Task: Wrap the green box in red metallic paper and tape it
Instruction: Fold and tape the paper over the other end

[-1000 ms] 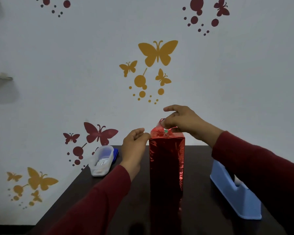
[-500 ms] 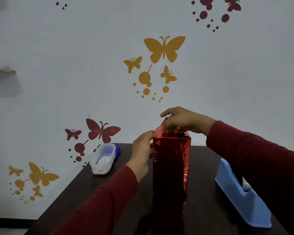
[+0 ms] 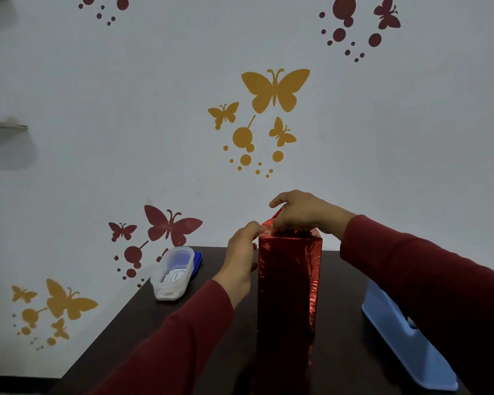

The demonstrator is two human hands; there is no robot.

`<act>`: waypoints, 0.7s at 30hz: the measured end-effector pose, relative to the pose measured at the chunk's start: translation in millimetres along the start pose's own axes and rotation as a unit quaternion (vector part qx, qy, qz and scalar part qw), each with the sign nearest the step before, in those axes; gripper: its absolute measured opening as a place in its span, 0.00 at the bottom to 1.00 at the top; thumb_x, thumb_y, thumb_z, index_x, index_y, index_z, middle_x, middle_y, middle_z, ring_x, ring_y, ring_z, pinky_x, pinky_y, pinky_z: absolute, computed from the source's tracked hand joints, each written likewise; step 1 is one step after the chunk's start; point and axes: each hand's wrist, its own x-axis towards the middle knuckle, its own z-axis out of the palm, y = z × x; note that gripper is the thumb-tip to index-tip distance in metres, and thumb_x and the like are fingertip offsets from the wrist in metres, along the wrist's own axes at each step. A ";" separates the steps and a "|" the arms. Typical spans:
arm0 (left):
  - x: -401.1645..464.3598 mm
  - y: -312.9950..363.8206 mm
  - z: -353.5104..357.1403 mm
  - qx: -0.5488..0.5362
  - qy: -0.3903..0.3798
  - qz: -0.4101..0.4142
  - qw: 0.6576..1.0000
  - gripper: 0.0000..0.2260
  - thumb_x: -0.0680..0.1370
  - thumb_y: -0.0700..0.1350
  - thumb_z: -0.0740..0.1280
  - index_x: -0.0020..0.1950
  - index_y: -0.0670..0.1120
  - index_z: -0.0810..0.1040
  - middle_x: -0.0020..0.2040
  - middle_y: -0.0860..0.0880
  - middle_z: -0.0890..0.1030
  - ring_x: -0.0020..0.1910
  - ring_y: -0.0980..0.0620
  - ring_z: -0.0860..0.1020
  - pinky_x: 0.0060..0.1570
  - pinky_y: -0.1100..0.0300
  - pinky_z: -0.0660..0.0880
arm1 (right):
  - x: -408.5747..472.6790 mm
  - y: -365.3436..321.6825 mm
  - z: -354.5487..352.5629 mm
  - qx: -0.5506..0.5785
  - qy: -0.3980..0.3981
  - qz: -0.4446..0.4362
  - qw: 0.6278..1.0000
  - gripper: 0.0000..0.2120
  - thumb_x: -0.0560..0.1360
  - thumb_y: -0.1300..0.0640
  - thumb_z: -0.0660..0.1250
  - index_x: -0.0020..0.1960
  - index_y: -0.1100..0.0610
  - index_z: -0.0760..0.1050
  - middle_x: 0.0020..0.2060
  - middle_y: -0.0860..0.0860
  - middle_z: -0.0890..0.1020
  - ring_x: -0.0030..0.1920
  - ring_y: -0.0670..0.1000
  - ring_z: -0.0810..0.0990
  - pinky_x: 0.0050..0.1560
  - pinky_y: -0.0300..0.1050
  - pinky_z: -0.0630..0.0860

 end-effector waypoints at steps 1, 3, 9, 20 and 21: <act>2.9 1.4 0.9 0.005 -0.009 -0.002 1.000 0.12 0.72 0.55 0.67 0.49 0.49 0.82 0.56 0.48 0.84 0.60 0.48 0.78 0.63 0.44 0.74 | -0.1 -0.2 0.4 0.000 0.003 0.000 1.000 0.29 0.69 0.59 0.78 0.68 0.49 0.76 0.47 0.51 0.87 0.43 0.49 0.84 0.38 0.41 0.78; 6.8 2.6 2.4 0.016 -0.017 0.000 1.000 0.08 0.78 0.50 0.67 0.48 0.47 0.81 0.45 0.47 0.83 0.49 0.49 0.80 0.53 0.51 0.74 | 0.0 -0.8 1.0 0.004 0.006 0.001 1.000 0.30 0.69 0.60 0.78 0.69 0.50 0.76 0.49 0.52 0.85 0.44 0.49 0.83 0.38 0.41 0.77; 6.4 -1.0 9.1 0.006 -0.012 0.006 1.000 0.06 0.78 0.43 0.66 0.46 0.41 0.79 0.38 0.44 0.81 0.31 0.54 0.81 0.27 0.65 0.75 | 0.8 -6.9 6.4 0.020 0.056 0.036 0.998 0.31 0.69 0.64 0.76 0.70 0.49 0.76 0.50 0.53 0.84 0.35 0.50 0.79 0.30 0.39 0.75; 10.8 -10.6 18.0 -0.042 0.019 0.008 0.999 0.27 0.69 0.53 0.65 0.64 0.41 0.72 0.58 0.36 0.81 0.56 0.38 0.83 0.48 0.47 0.81 | -10.1 2.0 26.1 -0.013 0.186 -0.026 0.982 0.27 0.63 0.52 0.75 0.62 0.43 0.80 0.56 0.56 0.78 0.51 0.52 0.80 0.45 0.42 0.75; 9.0 -9.5 18.3 -0.041 0.021 0.003 0.999 0.24 0.71 0.53 0.65 0.63 0.43 0.72 0.58 0.37 0.81 0.56 0.38 0.82 0.50 0.46 0.81 | -10.6 1.1 27.8 -0.017 0.170 -0.029 0.985 0.32 0.58 0.45 0.76 0.63 0.41 0.79 0.55 0.55 0.78 0.53 0.53 0.80 0.49 0.44 0.77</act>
